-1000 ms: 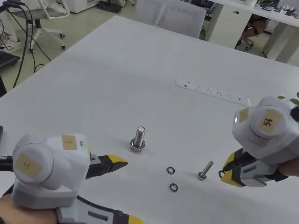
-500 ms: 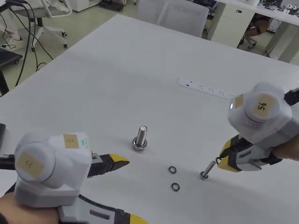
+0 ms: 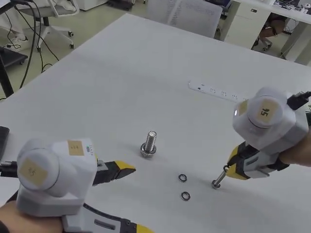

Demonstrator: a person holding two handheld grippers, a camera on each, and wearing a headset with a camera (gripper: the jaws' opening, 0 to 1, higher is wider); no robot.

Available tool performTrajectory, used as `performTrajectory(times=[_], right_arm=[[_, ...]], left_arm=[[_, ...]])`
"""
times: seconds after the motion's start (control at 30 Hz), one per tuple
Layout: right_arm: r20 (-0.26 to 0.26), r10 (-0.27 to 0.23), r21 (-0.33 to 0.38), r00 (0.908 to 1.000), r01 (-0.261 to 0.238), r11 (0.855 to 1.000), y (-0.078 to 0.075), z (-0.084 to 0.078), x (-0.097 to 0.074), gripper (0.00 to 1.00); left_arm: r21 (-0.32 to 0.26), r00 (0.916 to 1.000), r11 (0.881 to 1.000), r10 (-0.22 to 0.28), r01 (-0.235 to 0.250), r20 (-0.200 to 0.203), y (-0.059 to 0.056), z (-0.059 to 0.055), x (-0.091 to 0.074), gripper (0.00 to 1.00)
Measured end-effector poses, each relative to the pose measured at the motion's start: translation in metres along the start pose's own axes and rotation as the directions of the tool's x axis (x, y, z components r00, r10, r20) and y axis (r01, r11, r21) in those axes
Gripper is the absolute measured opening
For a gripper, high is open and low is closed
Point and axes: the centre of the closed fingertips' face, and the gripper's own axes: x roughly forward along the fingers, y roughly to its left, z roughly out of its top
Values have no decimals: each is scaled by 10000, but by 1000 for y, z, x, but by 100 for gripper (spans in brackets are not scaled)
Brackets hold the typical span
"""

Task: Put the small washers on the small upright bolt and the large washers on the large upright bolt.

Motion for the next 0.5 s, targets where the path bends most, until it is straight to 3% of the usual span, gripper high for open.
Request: performTrajectory(times=[0.5], right_arm=[[-176,427,95,9989,-426,9990,3,-7,25,14]], left_arm=[[-72,10000,10000,47,-48,-54,1,-3,-1,81]])
